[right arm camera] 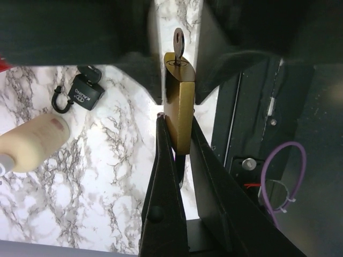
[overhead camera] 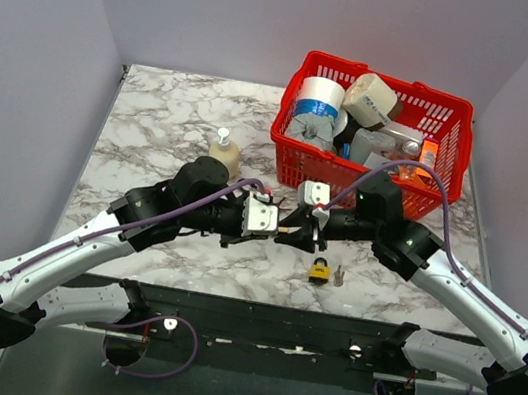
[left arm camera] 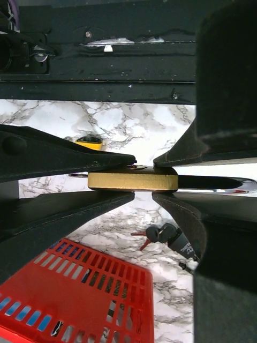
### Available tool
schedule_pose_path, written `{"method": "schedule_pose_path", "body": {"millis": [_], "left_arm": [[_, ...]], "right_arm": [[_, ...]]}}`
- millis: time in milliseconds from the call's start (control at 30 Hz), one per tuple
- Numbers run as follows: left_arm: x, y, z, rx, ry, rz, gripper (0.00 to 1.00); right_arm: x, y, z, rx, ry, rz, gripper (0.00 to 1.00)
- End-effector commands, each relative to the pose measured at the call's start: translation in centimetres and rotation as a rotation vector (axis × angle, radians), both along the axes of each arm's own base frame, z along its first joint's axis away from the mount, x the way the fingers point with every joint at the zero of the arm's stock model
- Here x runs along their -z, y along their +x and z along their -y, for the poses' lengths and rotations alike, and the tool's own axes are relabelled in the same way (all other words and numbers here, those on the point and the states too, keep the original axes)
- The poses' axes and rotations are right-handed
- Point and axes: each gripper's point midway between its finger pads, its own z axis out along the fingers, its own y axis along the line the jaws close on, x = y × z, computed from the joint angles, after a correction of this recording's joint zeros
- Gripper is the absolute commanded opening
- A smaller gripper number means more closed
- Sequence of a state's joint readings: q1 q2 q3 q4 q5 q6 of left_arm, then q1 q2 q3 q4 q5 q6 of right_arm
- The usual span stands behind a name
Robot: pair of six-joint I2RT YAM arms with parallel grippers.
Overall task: Lock with the key
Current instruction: Pick up the lock from the center of the board, then lock the lock.
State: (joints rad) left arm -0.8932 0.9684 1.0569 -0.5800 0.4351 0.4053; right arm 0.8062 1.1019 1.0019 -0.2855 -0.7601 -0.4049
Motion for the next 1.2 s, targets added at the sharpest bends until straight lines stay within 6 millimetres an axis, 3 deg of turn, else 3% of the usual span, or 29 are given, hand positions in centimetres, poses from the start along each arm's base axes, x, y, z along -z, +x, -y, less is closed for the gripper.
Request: {"method": "schedule_pose_path", "body": {"millis": [0,67,200,367,400,567,667,767,933,1033,1167], "left_arm": [[-5.0,-0.1,1.1,0.031,-0.134,0.065,0.0],[-5.1,0.0,1.2,0.03,-0.136,0.064,0.0],[-5.3,0.0,1.2,0.029,-0.137,0.068,0.0],[-5.2,-0.1,1.0,0.034,-0.127,0.068,0.0],[-5.1,-0.2,1.0,0.033,-0.124,0.063,0.0],[-3.7,-2.0,-0.4,0.1,-0.065,0.005,0.58],[-2.6,-1.9,-2.2,0.065,-0.045,-0.035,0.68],[-2.2,-1.7,-3.7,0.037,-0.031,-0.035,0.7],[-2.3,-0.8,-3.7,-0.059,-0.044,-0.088,0.72],[-2.4,-0.9,-3.1,-0.027,-0.046,-0.1,0.7],[-2.8,-0.5,-2.4,-0.011,-0.072,-0.087,0.6]], "right_arm": [[-0.4,-0.1,-0.6,-0.013,-0.007,0.046,0.5],[0.0,-0.2,-0.7,-0.02,-0.018,0.056,0.53],[0.6,-0.2,-0.8,-0.015,-0.032,0.054,0.44],[0.1,0.0,-0.9,-0.012,-0.023,0.064,0.01],[0.0,0.1,-0.9,-0.009,-0.022,0.067,0.01],[-0.9,0.5,-0.6,0.056,-0.004,0.03,0.01],[-1.7,0.0,-0.3,0.052,0.019,0.036,0.01],[-2.2,-0.3,0.0,0.052,0.038,0.038,0.01],[-3.5,-1.1,0.2,0.037,0.09,0.041,0.01],[-4.3,-1.6,0.0,0.013,0.12,0.034,0.01],[-5.0,-2.0,-0.2,-0.01,0.136,0.027,0.01]]}}
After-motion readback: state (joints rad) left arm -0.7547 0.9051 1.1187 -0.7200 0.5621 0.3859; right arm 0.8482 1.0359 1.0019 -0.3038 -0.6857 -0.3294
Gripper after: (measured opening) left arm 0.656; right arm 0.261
